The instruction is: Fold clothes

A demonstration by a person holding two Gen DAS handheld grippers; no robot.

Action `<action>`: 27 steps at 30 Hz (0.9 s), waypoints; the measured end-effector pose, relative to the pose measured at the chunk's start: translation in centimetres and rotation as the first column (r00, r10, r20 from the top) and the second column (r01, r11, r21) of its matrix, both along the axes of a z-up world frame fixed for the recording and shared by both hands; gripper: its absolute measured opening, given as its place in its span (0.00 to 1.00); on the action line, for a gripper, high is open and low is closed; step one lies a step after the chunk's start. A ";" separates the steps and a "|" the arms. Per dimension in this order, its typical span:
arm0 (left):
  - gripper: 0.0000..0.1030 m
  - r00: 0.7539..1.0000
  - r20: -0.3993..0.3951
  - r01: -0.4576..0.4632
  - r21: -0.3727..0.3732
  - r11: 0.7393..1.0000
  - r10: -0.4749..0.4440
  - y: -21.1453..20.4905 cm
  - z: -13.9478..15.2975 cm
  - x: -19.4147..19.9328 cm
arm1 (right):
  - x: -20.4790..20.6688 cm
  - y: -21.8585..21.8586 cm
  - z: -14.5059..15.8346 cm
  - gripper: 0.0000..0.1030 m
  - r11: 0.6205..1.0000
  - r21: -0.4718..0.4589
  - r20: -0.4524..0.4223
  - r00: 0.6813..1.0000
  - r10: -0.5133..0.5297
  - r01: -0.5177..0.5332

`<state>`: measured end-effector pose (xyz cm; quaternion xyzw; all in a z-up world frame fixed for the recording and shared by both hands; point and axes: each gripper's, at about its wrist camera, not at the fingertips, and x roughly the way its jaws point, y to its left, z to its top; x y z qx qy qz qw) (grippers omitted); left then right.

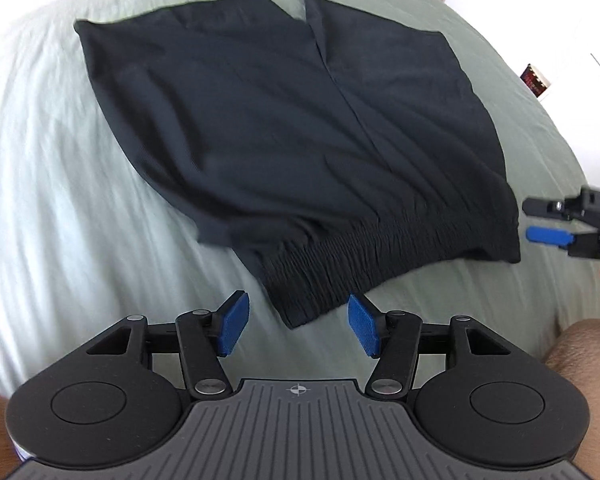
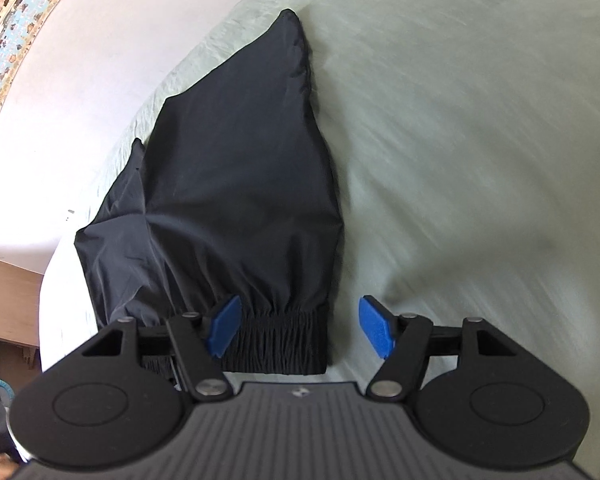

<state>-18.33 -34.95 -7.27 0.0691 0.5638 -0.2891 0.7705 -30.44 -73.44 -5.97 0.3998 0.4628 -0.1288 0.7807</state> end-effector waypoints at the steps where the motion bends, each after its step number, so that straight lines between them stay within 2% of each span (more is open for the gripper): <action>1: 0.52 1.000 0.000 -0.016 -0.009 1.000 0.016 0.2 -0.5 -0.1 | 0.2 0.0 -0.3 0.67 1.000 0.005 -0.014 1.000 -0.001 0.001; 4: 0.52 0.998 0.001 -0.055 -0.062 0.997 0.056 0.9 -1.1 0.1 | 0.7 0.1 -0.9 0.60 1.000 0.019 -0.026 1.000 0.013 -0.012; 6: 0.52 0.998 0.006 -0.061 -0.081 0.995 0.062 0.9 -1.1 0.2 | 0.9 0.3 -1.0 0.47 1.000 0.004 -0.031 0.999 0.030 -0.030; 11: 0.51 0.997 0.014 -0.074 -0.103 0.992 0.076 -0.1 -1.4 0.4 | 1.1 0.5 -1.3 0.27 0.999 -0.002 -0.032 0.998 0.052 -0.052; 14: 0.33 0.997 0.018 -0.073 -0.099 0.992 0.075 -0.2 -1.2 0.4 | 1.1 0.8 -1.1 0.20 0.998 -0.027 -0.036 0.997 0.064 -0.065; 15: 0.23 0.997 0.015 -0.075 -0.096 0.993 0.077 -0.1 -1.0 0.4 | 1.1 1.0 -0.9 0.16 0.997 -0.038 -0.039 0.997 0.071 -0.073; 19: 0.17 0.998 -0.011 -0.058 -0.094 0.994 0.057 0.4 0.0 0.0 | 1.0 1.9 0.0 0.14 0.990 -0.082 -0.068 0.992 0.110 -0.115; 22: 0.17 0.999 -0.031 -0.030 -0.078 0.996 0.028 0.4 0.1 -0.6 | 1.1 2.4 0.2 0.13 0.984 -0.110 -0.109 0.985 0.131 -0.143; 25: 0.18 0.998 -0.044 -0.041 -0.066 0.997 0.038 0.2 -0.6 -0.9 | 1.2 2.7 0.2 0.14 0.979 -0.128 -0.143 0.980 0.141 -0.160; 27: 0.20 0.998 -0.052 -0.050 -0.063 0.997 0.046 0.2 -1.0 -0.9 | 1.3 2.7 0.0 0.18 0.980 -0.122 -0.150 0.979 0.139 -0.158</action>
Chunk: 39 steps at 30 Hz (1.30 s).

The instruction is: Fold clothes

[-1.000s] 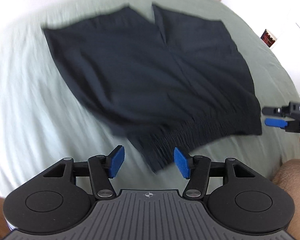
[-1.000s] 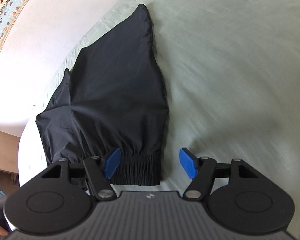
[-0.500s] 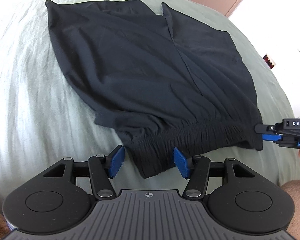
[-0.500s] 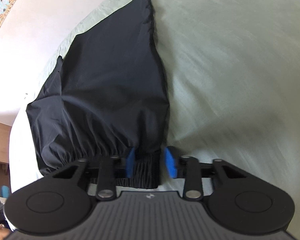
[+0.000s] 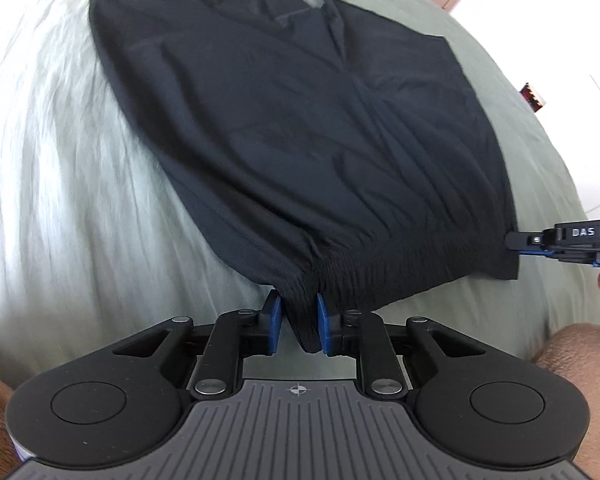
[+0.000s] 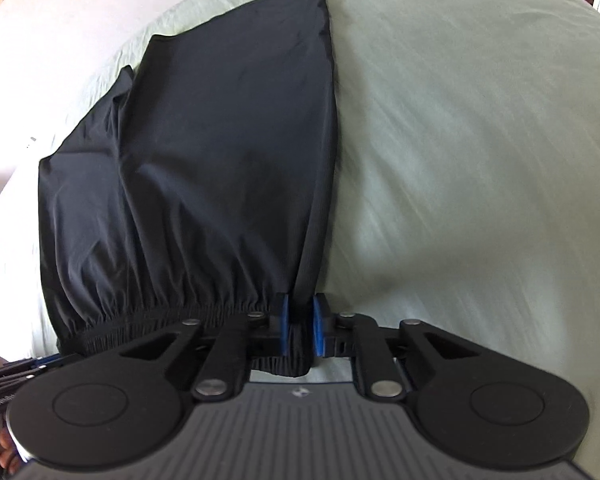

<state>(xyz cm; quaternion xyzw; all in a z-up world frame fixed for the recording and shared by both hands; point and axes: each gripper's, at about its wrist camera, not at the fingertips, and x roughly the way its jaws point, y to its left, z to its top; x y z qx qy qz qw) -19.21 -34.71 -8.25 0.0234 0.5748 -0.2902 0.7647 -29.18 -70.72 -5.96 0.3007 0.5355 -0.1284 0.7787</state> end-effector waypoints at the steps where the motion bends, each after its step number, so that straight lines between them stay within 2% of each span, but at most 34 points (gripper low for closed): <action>1: 0.24 1.000 -0.004 -0.003 -0.004 1.000 0.003 0.1 0.0 0.1 | 0.1 -0.1 0.0 0.21 1.000 0.000 -0.003 1.000 -0.006 0.006; 4: 0.31 0.999 -0.038 -0.005 -0.025 1.000 0.004 0.6 0.7 0.8 | 0.1 -0.3 0.6 0.34 1.000 -0.012 0.011 1.000 -0.002 0.002; 6: 0.36 1.000 -0.023 -0.002 -0.050 0.999 0.001 1.6 2.1 1.3 | -0.3 -0.8 1.2 0.44 1.000 -0.023 0.036 0.999 -0.002 0.003; 7: 0.40 1.000 -0.007 0.001 -0.052 0.999 -0.001 2.1 2.6 1.4 | -0.5 -1.2 1.4 0.44 1.000 -0.026 0.054 0.998 -0.014 0.015; 9: 0.44 0.999 0.045 0.020 -0.042 0.999 -0.018 2.3 4.0 2.4 | -1.0 -2.0 1.9 0.45 0.999 -0.033 0.091 0.995 -0.039 0.042; 15: 0.49 0.974 0.208 0.090 0.011 0.996 -0.091 1.6 7.6 5.7 | -0.8 -3.9 3.2 0.45 0.990 -0.084 0.181 0.978 -0.099 0.116; 17: 0.49 0.969 0.226 0.105 0.009 0.994 -0.104 0.9 7.9 6.8 | 0.0 -4.4 3.4 0.45 0.985 -0.103 0.209 0.972 -0.111 0.135; 23: 0.49 0.965 0.241 0.111 -0.003 0.994 -0.107 -1.3 7.4 9.5 | 5.6 -7.5 2.9 0.45 0.976 -0.141 0.218 0.967 -0.131 0.164; 29: 0.49 0.943 0.292 0.143 0.086 0.986 -0.162 -3.2 6.8 11.3 | 13.6 -11.8 2.4 0.45 0.966 -0.151 0.199 0.963 -0.181 0.212; 30: 0.49 0.942 0.291 0.152 0.080 0.985 -0.169 -3.5 6.9 11.8 | 14.0 -12.1 2.4 0.45 0.966 -0.147 0.200 0.963 -0.183 0.214; 36: 0.49 0.946 0.279 0.158 0.055 0.986 -0.167 -4.6 6.7 14.3 | 22.5 -14.3 0.6 0.45 0.968 -0.164 0.200 0.967 -0.158 0.191; 37: 0.49 0.947 0.277 0.157 0.054 0.986 -0.166 -4.8 6.5 14.8 | 23.6 -14.5 0.1 0.44 0.969 -0.168 0.186 0.971 -0.149 0.181; 38: 0.49 0.949 0.272 0.154 0.054 0.987 -0.163 -4.9 6.3 15.1 | 24.1 -14.5 -0.2 0.35 0.970 -0.170 0.178 0.973 -0.145 0.175; 39: 0.49 0.951 0.265 0.151 0.057 0.987 -0.161 -4.9 6.1 15.3 | 25.0 -14.6 -0.7 0.14 0.970 -0.179 0.157 0.978 -0.135 0.162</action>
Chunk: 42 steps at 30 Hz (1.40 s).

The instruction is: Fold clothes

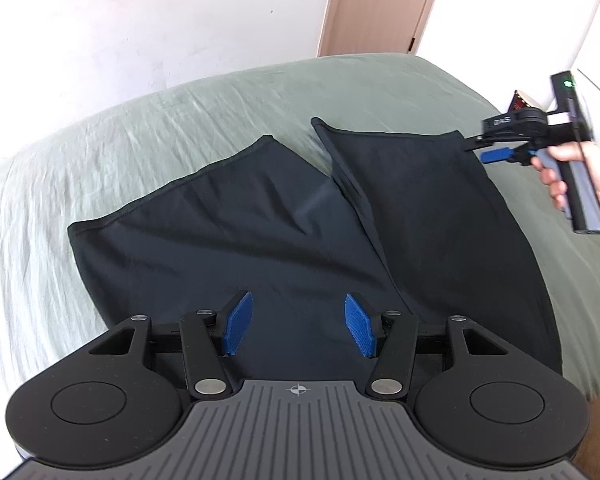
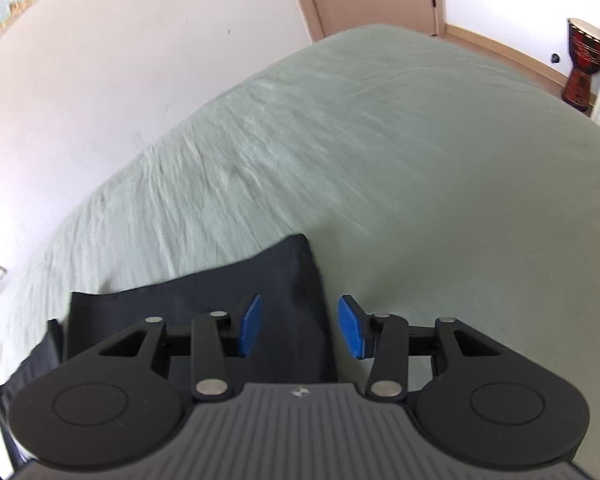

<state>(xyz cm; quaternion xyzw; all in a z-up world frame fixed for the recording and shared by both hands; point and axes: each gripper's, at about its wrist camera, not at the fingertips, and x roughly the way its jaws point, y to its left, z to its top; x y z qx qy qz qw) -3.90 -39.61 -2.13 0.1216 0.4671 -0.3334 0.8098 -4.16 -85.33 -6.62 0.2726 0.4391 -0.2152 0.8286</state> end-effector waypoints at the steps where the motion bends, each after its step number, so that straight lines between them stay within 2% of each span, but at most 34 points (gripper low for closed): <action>1: 0.49 1.000 -0.006 -0.003 0.004 1.000 0.003 0.0 -0.2 0.2 | 0.5 0.0 -0.2 0.08 1.000 -0.014 -0.015 1.000 0.006 -0.006; 2: 0.49 1.000 -0.012 -0.006 0.007 1.000 0.006 0.0 -0.3 0.4 | 0.9 0.0 -0.4 0.02 1.000 -0.029 -0.027 1.000 0.010 -0.011; 5: 0.49 0.999 -0.034 -0.016 0.016 1.000 0.017 0.0 -0.9 1.0 | 0.9 -0.5 -0.1 0.01 0.998 -0.065 -0.023 1.000 -0.005 0.003; 10: 0.49 0.999 -0.040 -0.021 0.010 1.000 0.021 -0.2 -1.3 1.0 | 0.9 -1.2 -0.4 0.02 0.997 -0.069 -0.020 0.999 -0.045 0.044; 12: 0.49 0.999 -0.045 -0.025 0.013 1.000 0.025 -0.1 -1.4 0.8 | 0.7 -1.2 -0.5 0.18 0.996 -0.056 -0.008 0.997 -0.073 0.073; 14: 0.49 0.999 -0.039 -0.032 0.023 0.999 0.033 0.3 -1.3 0.7 | 0.1 -1.3 -0.1 0.29 0.994 -0.040 0.014 0.995 -0.098 0.098; 17: 0.49 0.998 -0.024 -0.062 0.019 0.998 0.063 1.9 -0.6 0.9 | -2.7 -1.0 1.9 0.33 0.993 -0.006 0.075 0.990 -0.119 0.119; 20: 0.49 0.997 -0.013 -0.079 0.003 0.997 0.079 3.6 0.5 0.4 | -6.4 0.9 3.6 0.33 0.999 -0.006 0.077 0.996 -0.038 0.038; 23: 0.49 0.999 0.007 -0.052 0.001 0.999 0.052 4.7 1.5 -1.1 | -9.1 4.2 4.4 0.33 0.992 -0.088 0.020 0.995 0.096 -0.094; 26: 0.49 1.000 0.015 -0.009 -0.006 1.000 0.009 4.7 1.7 -2.6 | -9.4 6.8 4.7 0.33 0.979 -0.106 0.013 0.984 0.177 -0.175; 29: 0.49 1.000 0.020 -0.008 -0.016 1.000 0.008 4.2 1.9 -3.1 | -7.5 9.4 5.2 0.33 0.968 -0.093 0.044 0.970 0.237 -0.233; 31: 0.49 1.000 0.025 -0.011 -0.027 1.000 0.012 4.1 2.2 -3.4 | -4.9 11.9 5.8 0.33 0.951 -0.073 0.083 0.949 0.306 -0.300; 33: 0.50 0.999 0.030 0.023 -0.016 1.000 -0.022 3.5 2.3 -3.6 | -2.0 14.1 6.3 0.33 0.927 -0.064 0.099 0.922 0.374 -0.370; 36: 0.50 0.997 0.066 0.029 0.039 0.999 -0.032 3.0 1.9 -3.4 | 1.6 16.4 6.6 0.33 0.894 -0.068 0.090 0.890 0.447 -0.443; 38: 0.50 0.997 0.072 0.005 0.042 0.999 -0.008 3.2 1.3 -2.7 | 4.9 18.4 6.4 0.33 0.869 -0.091 0.069 0.868 0.493 -0.486; 42: 0.50 0.999 0.019 -0.040 0.020 0.999 0.039 3.8 0.0 -0.6 | 10.4 20.6 4.8 0.33 0.842 -0.084 0.027 0.844 0.536 -0.532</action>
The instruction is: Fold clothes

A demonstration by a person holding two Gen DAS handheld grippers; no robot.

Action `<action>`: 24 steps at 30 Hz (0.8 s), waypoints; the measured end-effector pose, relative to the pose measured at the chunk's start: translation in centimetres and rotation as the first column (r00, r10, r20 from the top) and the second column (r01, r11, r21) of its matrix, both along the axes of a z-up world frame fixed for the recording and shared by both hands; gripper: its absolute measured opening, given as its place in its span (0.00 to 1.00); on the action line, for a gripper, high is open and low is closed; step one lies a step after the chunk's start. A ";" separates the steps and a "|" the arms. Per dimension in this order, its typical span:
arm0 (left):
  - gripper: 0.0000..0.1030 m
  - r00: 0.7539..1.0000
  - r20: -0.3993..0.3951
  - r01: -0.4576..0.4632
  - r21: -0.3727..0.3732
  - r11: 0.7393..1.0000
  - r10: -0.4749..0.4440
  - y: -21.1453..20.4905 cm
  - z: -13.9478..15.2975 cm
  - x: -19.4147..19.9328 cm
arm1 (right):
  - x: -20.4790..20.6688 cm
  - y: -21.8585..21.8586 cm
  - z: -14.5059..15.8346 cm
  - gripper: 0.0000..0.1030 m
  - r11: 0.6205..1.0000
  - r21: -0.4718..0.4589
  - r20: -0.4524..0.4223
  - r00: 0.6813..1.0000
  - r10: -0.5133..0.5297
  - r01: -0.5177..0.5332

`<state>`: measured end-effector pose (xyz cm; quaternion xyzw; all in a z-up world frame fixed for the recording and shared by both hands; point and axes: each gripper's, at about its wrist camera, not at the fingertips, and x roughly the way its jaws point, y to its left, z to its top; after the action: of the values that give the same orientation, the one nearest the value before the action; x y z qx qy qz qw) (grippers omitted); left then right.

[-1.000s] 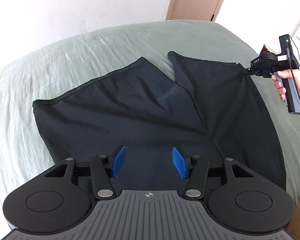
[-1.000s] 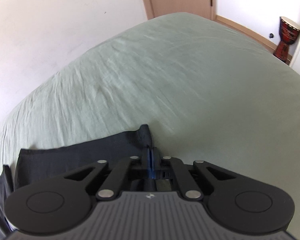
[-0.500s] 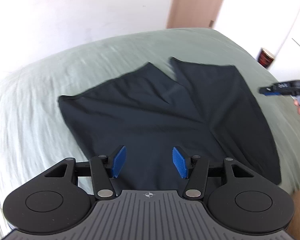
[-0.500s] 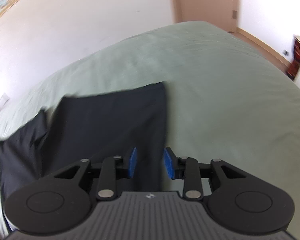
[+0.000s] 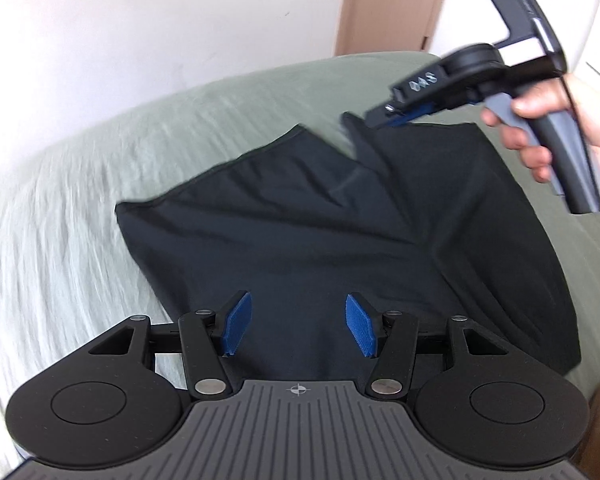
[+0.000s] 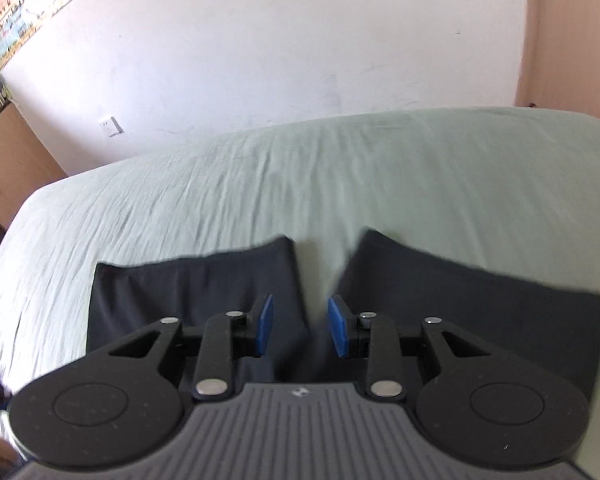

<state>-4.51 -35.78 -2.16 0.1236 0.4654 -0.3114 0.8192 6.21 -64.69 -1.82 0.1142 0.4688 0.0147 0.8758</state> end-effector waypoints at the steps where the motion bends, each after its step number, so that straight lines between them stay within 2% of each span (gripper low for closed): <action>1: 0.50 1.000 -0.006 -0.005 0.000 1.000 0.005 0.1 -0.2 0.4 | 1.0 0.3 -0.5 0.33 1.000 -0.004 -0.008 1.000 0.003 -0.003; 7: 0.50 0.999 -0.032 -0.020 -0.007 1.000 0.019 0.5 -1.3 3.3 | 4.7 0.7 -3.1 0.33 1.000 0.001 -0.072 0.997 0.011 -0.011; 14: 0.50 1.000 -0.013 -0.015 0.015 1.000 0.015 0.3 -2.5 5.0 | 6.0 0.9 -4.7 0.32 0.998 -0.009 -0.109 0.993 0.054 -0.055; 17: 0.50 1.000 -0.004 -0.009 0.021 1.000 0.009 0.2 -2.6 5.4 | 6.1 1.4 -4.9 0.14 0.996 -0.023 -0.118 0.990 0.083 -0.087; 20: 0.50 1.000 -0.003 -0.007 0.023 1.000 0.007 0.2 -2.6 5.5 | 6.1 1.6 -4.4 0.02 0.994 -0.054 -0.106 0.990 0.091 -0.097; 24: 0.50 1.000 -0.003 -0.001 0.015 1.000 0.001 0.1 -2.4 5.2 | 6.4 1.4 -3.6 0.02 0.995 -0.076 -0.071 0.995 0.064 -0.069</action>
<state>0.74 -35.70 -4.54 0.1291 0.4691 -0.3075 0.8177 12.66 -63.25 -5.41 0.0645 0.5023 0.0215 0.8620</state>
